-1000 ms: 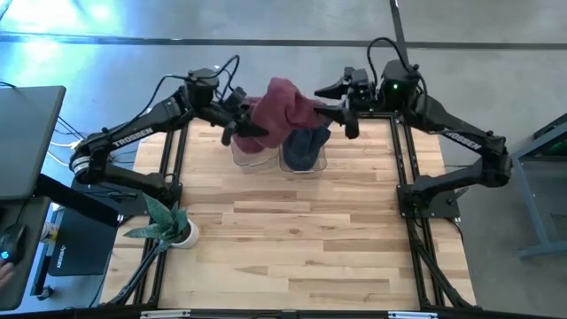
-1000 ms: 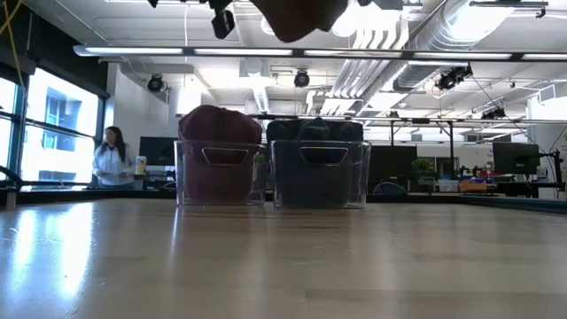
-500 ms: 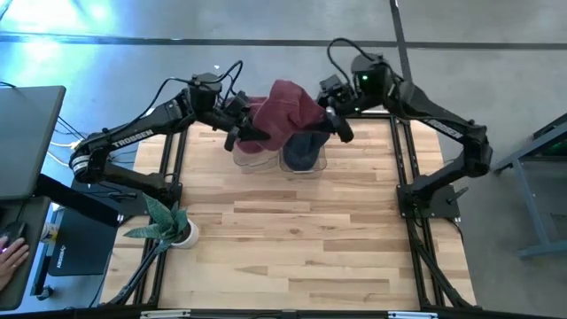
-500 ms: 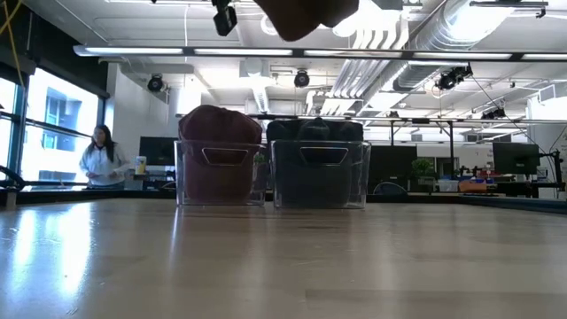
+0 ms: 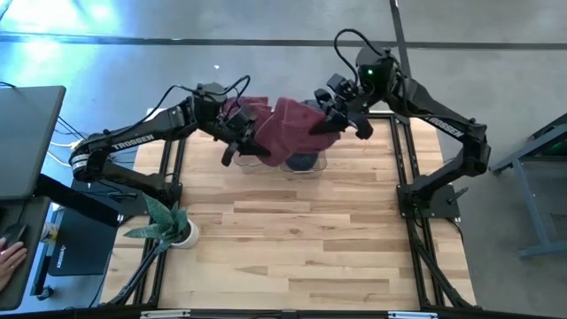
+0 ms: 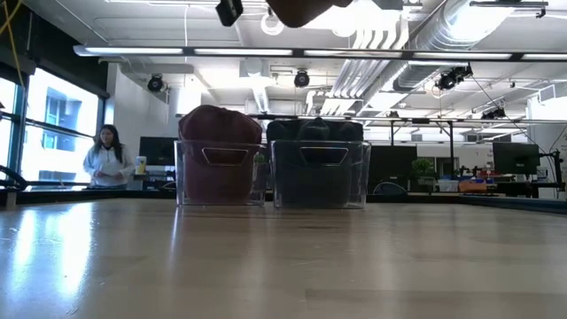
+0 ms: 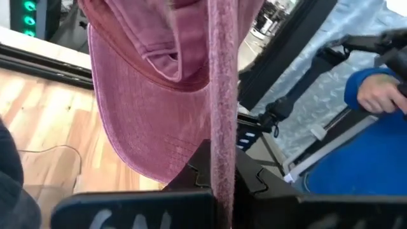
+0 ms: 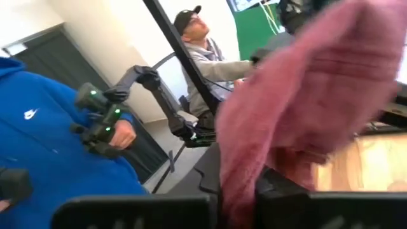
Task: Pick & Place hat
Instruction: Put the red cap into the left bin
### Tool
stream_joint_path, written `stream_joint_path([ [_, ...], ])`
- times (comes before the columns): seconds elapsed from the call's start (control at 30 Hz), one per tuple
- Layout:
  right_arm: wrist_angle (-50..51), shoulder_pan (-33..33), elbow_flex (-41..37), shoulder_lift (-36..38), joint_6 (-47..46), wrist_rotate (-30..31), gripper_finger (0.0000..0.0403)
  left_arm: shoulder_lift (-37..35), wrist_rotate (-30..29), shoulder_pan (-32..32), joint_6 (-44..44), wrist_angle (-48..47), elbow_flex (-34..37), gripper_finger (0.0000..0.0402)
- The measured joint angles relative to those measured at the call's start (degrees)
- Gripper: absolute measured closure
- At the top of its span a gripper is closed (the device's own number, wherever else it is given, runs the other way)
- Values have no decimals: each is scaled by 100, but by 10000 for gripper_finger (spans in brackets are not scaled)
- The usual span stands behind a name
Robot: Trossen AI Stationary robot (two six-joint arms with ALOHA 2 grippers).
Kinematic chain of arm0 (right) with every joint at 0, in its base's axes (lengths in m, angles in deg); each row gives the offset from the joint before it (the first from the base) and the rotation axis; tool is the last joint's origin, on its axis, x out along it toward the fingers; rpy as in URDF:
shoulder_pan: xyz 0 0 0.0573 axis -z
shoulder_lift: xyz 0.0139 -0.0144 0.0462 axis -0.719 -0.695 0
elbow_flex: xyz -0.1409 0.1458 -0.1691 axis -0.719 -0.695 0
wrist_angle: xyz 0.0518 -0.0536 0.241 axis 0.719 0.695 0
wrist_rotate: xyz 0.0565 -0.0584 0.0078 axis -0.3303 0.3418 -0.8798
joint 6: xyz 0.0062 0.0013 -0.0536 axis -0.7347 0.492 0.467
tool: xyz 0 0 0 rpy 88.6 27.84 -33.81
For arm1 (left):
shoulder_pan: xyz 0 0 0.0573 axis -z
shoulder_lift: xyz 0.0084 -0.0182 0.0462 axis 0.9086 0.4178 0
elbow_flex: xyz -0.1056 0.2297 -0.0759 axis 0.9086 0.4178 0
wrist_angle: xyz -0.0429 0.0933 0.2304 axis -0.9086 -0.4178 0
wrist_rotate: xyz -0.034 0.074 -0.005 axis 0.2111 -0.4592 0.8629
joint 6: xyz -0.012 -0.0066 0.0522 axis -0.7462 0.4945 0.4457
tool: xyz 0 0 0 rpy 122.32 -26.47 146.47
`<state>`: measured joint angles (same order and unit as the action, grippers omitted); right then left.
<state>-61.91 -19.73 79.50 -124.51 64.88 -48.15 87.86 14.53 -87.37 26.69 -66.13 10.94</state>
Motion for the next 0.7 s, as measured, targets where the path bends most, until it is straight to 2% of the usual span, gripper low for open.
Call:
stream_joint_path([
  [0.07, 85, 48, -19, -10, 24, -12, 395, 0, -14, 16, 29, -16, 0, 401],
  [0.13, 103, 99, -23, -17, 26, -15, 380, 0, -66, -4, 29, -45, 0, 401],
  [0.27, 59, 310, -23, 29, 23, 10, 303, 0, -342, -4, 33, -318, 0, 401],
  [0.37, 85, 454, -21, 37, 17, 489, 235, -2, -542, -4, 31, -614, 0, 401],
  [0.5, 339, 449, -19, -21, 168, 1471, 163, -2, -738, -7, 31, -815, 2, 401],
  [0.6, 513, 328, -18, -169, 290, 1812, 138, 4, -815, -4, 30, -855, 2, 401],
  [0.7, 415, 167, -21, -319, 295, 1567, 134, 78, -909, -4, 27, -889, 3, 401],
])
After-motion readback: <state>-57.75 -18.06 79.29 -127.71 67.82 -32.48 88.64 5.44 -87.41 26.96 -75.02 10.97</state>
